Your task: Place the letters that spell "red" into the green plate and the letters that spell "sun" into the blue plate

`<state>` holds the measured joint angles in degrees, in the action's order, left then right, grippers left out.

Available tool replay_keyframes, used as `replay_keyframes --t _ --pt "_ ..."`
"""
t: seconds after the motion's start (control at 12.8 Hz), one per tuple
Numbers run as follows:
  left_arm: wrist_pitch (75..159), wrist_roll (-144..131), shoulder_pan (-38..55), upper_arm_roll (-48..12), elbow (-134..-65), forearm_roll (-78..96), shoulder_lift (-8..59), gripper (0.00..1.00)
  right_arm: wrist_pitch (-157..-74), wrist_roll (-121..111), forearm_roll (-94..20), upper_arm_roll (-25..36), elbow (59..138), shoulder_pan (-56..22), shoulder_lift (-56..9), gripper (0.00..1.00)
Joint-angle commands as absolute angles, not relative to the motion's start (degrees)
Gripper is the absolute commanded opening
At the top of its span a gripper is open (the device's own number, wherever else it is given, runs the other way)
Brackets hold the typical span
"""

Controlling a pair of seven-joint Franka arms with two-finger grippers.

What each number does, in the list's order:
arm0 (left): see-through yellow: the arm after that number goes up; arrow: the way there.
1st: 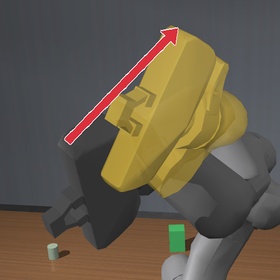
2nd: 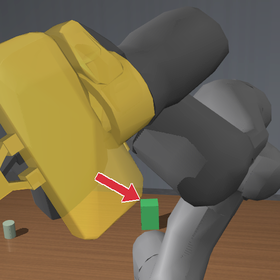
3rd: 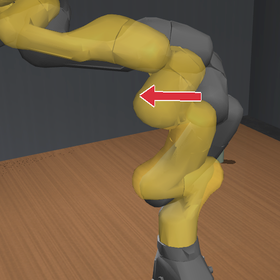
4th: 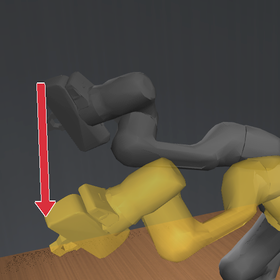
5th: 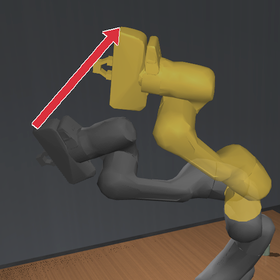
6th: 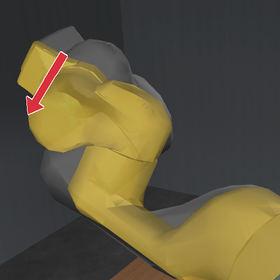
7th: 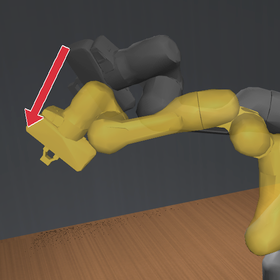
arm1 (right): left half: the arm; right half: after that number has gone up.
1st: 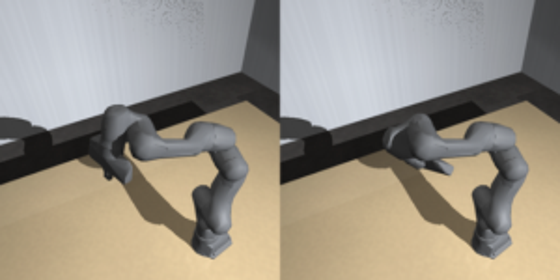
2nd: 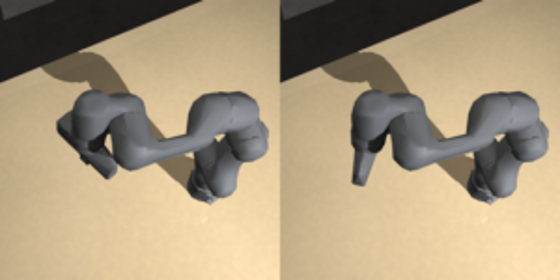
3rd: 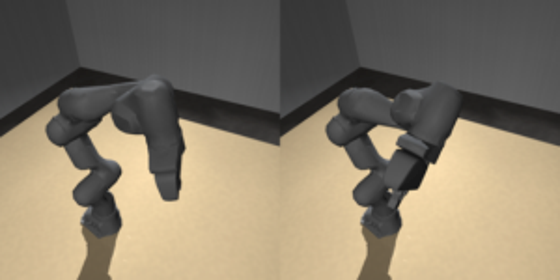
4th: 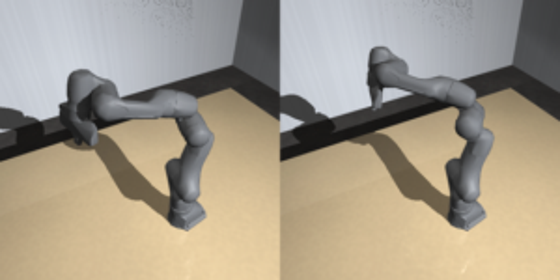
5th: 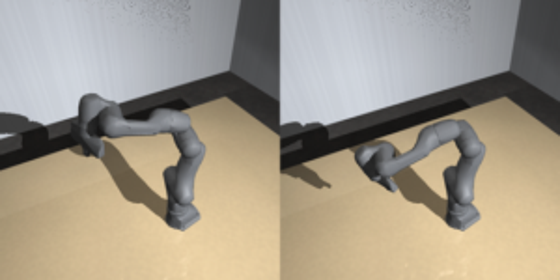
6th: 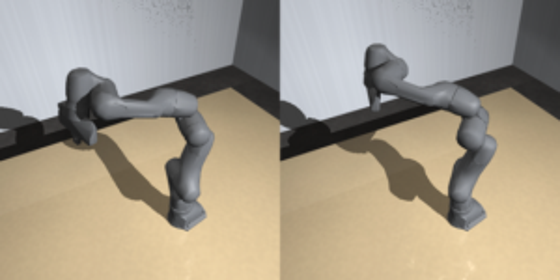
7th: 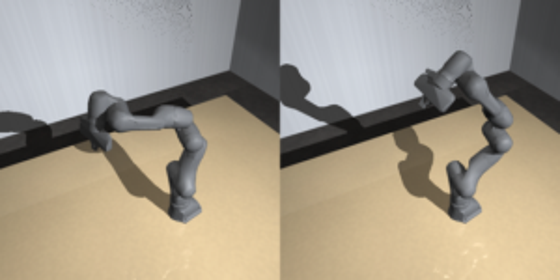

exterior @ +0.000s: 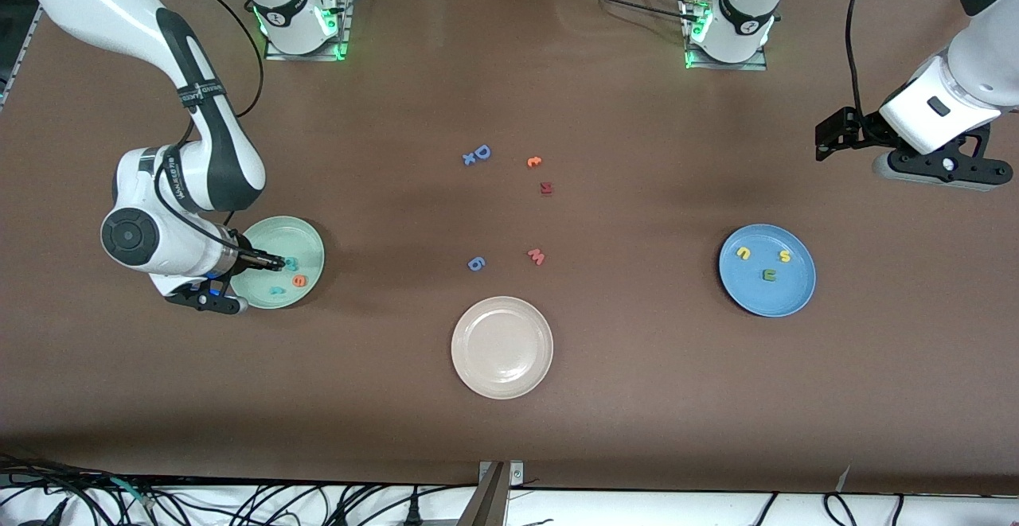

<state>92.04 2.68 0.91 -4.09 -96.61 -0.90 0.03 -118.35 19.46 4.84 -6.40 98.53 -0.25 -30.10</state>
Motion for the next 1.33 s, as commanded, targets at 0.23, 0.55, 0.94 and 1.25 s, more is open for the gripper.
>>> replay_keyframes --t 0.23,0.55,0.94,1.25 --pt "90.62 3.6 1.67 -3.87 -94.48 0.0 0.97 1.0 -118.39 18.98 4.48 -8.52 100.72 -0.35 -26.54 1.0" --pt "90.62 3.6 1.76 -3.87 -94.48 -0.09 1.05 1.0 -118.21 23.46 4.22 -8.79 102.38 -2.98 -23.48 1.0" --pt "90.62 3.6 1.76 -3.87 -94.48 -0.35 1.05 1.0 -112.43 23.2 4.31 -8.79 103.36 -2.55 -16.89 1.0" --pt "90.62 3.69 1.85 -3.87 -94.39 -0.35 1.05 1.0 -107.24 21.71 4.31 -8.79 103.1 0.25 -11.35 1.0"
